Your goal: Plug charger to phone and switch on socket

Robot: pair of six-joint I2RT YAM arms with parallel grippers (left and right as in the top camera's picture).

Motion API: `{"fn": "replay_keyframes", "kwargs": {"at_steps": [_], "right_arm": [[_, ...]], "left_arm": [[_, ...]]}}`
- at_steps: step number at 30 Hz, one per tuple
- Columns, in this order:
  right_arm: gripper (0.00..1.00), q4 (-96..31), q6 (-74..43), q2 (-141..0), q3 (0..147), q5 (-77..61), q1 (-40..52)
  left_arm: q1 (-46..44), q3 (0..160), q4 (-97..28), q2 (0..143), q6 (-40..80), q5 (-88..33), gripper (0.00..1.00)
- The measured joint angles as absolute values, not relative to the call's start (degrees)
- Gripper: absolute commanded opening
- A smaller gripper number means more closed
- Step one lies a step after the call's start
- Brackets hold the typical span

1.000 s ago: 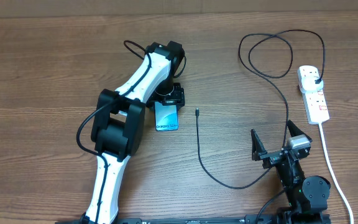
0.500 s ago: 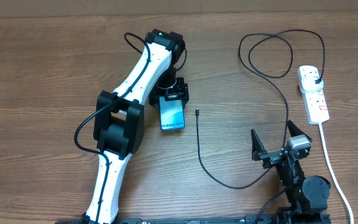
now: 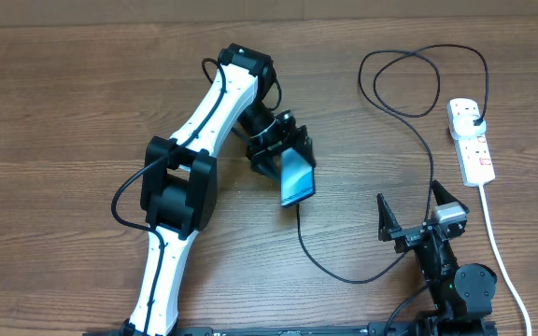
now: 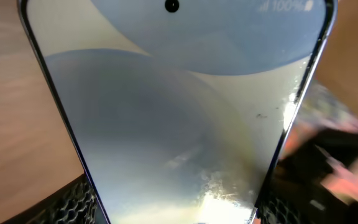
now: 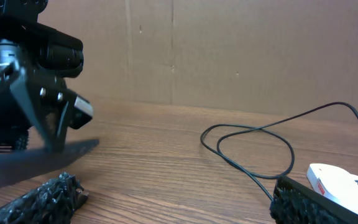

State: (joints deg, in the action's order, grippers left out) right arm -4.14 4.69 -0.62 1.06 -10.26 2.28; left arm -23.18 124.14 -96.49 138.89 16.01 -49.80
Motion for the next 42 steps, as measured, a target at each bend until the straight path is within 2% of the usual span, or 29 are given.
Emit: {"fn": "replay_keyframes", "kwargs": {"at_steps": [10, 21, 26, 31, 36, 39, 42], "right_arm": [[1.0, -4.1, 4.7, -0.6, 1.1, -10.2, 2.3], [1.0, -4.1, 4.4, -0.6, 1.1, -10.9, 2.3], [1.0, -1.9, -3.6, -0.6, 1.1, -22.2, 2.3], [1.0, 2.2, -17.1, -0.6, 1.1, -36.1, 2.3], [1.0, 13.9, -28.1, -0.6, 1.2, -40.9, 2.3], [1.0, 12.6, -30.5, -1.2, 4.5, -40.2, 2.3], [1.0, 3.0, -29.2, -4.8, 13.9, -38.5, 2.3]], "left_arm": [[-18.6, 124.1, -96.5, 138.9, 14.8, -71.0, 0.69], [-11.4, 124.1, -96.5, 138.9, 14.8, -82.0, 0.69], [-11.4, 124.1, -96.6, 138.9, 14.8, -85.2, 0.68], [-11.5, 124.1, -96.6, 138.9, 14.9, -86.7, 0.69], [-11.5, 124.1, -96.6, 138.9, 15.7, -87.1, 0.68], [-11.1, 124.1, -96.7, 138.9, 16.2, -87.3, 0.66], [-10.9, 124.1, -96.6, 138.9, 16.3, -87.5, 0.66]]}}
